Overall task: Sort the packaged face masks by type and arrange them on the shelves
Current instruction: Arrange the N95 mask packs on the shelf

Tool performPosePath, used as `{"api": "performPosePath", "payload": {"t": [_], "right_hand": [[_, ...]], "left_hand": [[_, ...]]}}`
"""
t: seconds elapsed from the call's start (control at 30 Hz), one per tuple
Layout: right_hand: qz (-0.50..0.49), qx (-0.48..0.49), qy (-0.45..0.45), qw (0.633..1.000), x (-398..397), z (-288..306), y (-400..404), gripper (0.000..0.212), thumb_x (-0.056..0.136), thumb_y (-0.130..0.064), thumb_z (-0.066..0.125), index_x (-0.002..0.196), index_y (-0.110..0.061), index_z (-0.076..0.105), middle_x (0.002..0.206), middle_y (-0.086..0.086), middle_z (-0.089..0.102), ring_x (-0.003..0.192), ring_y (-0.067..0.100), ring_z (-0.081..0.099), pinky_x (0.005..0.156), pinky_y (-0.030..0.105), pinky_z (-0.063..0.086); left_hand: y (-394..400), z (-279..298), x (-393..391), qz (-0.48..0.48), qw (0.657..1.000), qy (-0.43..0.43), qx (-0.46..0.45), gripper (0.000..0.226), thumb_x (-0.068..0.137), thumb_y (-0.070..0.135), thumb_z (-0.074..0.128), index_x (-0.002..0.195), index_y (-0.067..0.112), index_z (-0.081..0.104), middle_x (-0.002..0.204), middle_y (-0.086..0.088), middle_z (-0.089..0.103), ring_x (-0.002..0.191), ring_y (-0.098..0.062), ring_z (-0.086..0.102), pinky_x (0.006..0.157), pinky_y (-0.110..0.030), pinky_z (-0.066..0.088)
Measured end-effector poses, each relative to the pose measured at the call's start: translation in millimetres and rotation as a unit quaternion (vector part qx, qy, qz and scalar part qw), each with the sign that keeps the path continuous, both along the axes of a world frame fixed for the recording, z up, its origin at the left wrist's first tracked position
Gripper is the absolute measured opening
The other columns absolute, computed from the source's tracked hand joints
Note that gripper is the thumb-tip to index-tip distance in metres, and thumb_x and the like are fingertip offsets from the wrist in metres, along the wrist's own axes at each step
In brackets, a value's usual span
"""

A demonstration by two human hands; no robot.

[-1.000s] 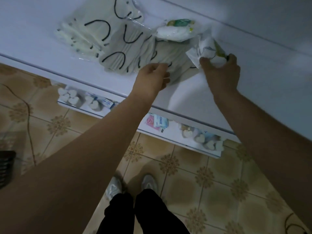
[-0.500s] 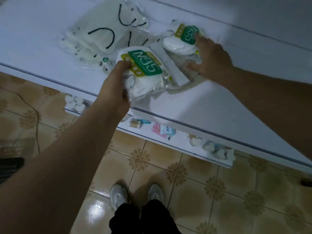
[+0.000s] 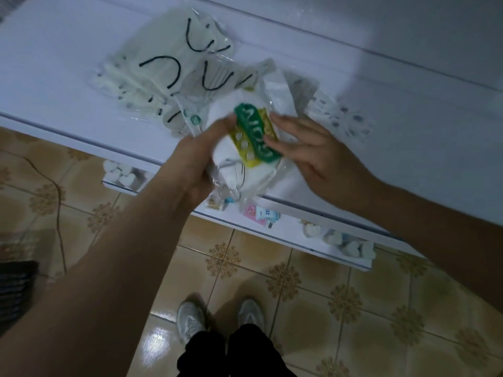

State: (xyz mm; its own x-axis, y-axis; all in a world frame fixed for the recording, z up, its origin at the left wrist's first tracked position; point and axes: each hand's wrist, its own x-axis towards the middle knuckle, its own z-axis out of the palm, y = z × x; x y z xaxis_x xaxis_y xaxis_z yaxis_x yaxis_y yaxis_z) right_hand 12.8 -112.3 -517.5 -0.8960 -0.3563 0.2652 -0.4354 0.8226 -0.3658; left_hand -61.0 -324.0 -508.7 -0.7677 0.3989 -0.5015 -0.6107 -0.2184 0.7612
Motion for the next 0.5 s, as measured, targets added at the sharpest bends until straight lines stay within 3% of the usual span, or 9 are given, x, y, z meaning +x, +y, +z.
{"api": "performPosePath", "payload": {"t": [0.07, 0.1, 0.13, 0.2, 0.27, 0.3, 0.37, 0.43, 0.5], "right_hand": [[-0.083, -0.104, -0.069, 0.989, 19.6, 6.1, -9.9, 0.059, 0.088, -0.01, 0.056, 0.144, -0.024, 0.046, 0.157, -0.002, 0.031, 0.145, 0.011, 0.026, 0.12, 0.03, 0.021], [-0.153, -0.208, -0.126, 0.958, 30.7, 13.5, -20.8, 0.065, 0.085, -0.022, 0.059, 0.146, -0.033, 0.037, 0.154, -0.015, 0.028, 0.141, -0.002, 0.024, 0.118, 0.025, 0.023], [-0.23, -0.332, -0.196, 0.894, 39.5, 22.3, -35.0, 0.073, 0.082, -0.039, 0.061, 0.147, -0.039, 0.029, 0.151, -0.023, 0.029, 0.137, -0.009, 0.027, 0.116, 0.023, 0.025], [-0.32, -0.515, -0.319, 0.729, 47.0, 38.0, -64.8, 0.11, 0.062, -0.075, 0.066, 0.153, -0.042, 0.013, 0.154, -0.017, 0.033, 0.137, 0.002, 0.038, 0.117, 0.036, 0.03], [-0.313, -0.578, -0.36, 0.662, 45.5, 57.5, -94.7, 0.131, 0.046, -0.086, 0.07, 0.154, -0.038, 0.014, 0.15, -0.009, 0.044, 0.13, 0.014, 0.052, 0.111, 0.044, 0.04], [-0.31, -0.594, -0.356, 0.651, 41.6, 69.6, -107.4, 0.126, 0.048, -0.082, 0.075, 0.153, -0.034, 0.023, 0.144, -0.006, 0.052, 0.124, 0.016, 0.058, 0.107, 0.045, 0.045], [-0.306, -0.613, -0.331, 0.649, 33.1, 105.7, -132.4, 0.093, 0.064, -0.054, 0.086, 0.142, -0.024, 0.044, 0.124, -0.001, 0.068, 0.107, 0.018, 0.069, 0.093, 0.042, 0.055], [-0.299, -0.569, -0.31, 0.701, 30.1, 142.8, -150.1, 0.08, 0.064, -0.041, 0.089, 0.131, -0.019, 0.052, 0.113, -0.001, 0.072, 0.099, 0.017, 0.072, 0.088, 0.041, 0.058], [-0.27, -0.489, -0.318, 0.766, 34.1, 186.2, -164.5, 0.094, 0.055, -0.051, 0.091, 0.132, -0.02, 0.048, 0.12, -0.003, 0.069, 0.107, 0.014, 0.068, 0.095, 0.042, 0.055]], "left_hand": [[-0.3, -2.5, 9.8, 0.057, 0.998, -0.029, 0.009, 0.04, 0.095, 0.022, 0.064, 0.128, 0.0, 0.063, 0.119, -0.018, 0.072, 0.111, -0.032, 0.07, 0.093, -0.045, 0.058], [-1.7, 1.7, 16.4, 0.079, 0.995, -0.038, 0.05, 0.035, 0.097, 0.022, 0.061, 0.125, 0.002, 0.064, 0.119, -0.017, 0.072, 0.11, -0.031, 0.07, 0.095, -0.045, 0.057], [-4.3, 8.0, 22.8, 0.093, 0.991, -0.043, 0.091, 0.03, 0.1, 0.023, 0.056, 0.122, 0.004, 0.065, 0.12, -0.016, 0.072, 0.111, -0.029, 0.07, 0.098, -0.045, 0.056], [-11.6, 26.1, 37.1, 0.099, 0.984, -0.041, 0.14, 0.033, 0.102, 0.025, 0.051, 0.125, 0.005, 0.064, 0.125, -0.016, 0.07, 0.118, -0.03, 0.066, 0.107, -0.047, 0.049], [-23.8, 47.0, 54.5, 0.078, 0.983, -0.029, 0.166, 0.042, 0.102, 0.023, 0.051, 0.138, 0.002, 0.056, 0.136, -0.02, 0.062, 0.128, -0.035, 0.058, 0.112, -0.05, 0.042], [-33.5, 57.3, 64.5, 0.063, 0.985, -0.016, 0.16, 0.045, 0.1, 0.021, 0.053, 0.141, 0.002, 0.053, 0.139, -0.021, 0.059, 0.131, -0.036, 0.056, 0.112, -0.049, 0.042], [-61.4, 84.9, 84.3, 0.061, 0.991, 0.019, 0.114, 0.048, 0.094, 0.017, 0.059, 0.14, 0.005, 0.054, 0.138, -0.018, 0.061, 0.129, -0.034, 0.058, 0.106, -0.045, 0.047], [-101.9, 116.2, 103.2, 0.073, 0.995, 0.036, 0.06, 0.05, 0.089, 0.019, 0.065, 0.137, 0.01, 0.056, 0.135, -0.014, 0.064, 0.126, -0.031, 0.06, 0.101, -0.039, 0.05], [-145.8, 148.9, 119.6, 0.087, 0.995, 0.041, 0.042, 0.066, 0.086, 0.027, 0.073, 0.145, 0.011, 0.048, 0.144, -0.016, 0.056, 0.133, -0.036, 0.053, 0.107, -0.047, 0.044]]}}
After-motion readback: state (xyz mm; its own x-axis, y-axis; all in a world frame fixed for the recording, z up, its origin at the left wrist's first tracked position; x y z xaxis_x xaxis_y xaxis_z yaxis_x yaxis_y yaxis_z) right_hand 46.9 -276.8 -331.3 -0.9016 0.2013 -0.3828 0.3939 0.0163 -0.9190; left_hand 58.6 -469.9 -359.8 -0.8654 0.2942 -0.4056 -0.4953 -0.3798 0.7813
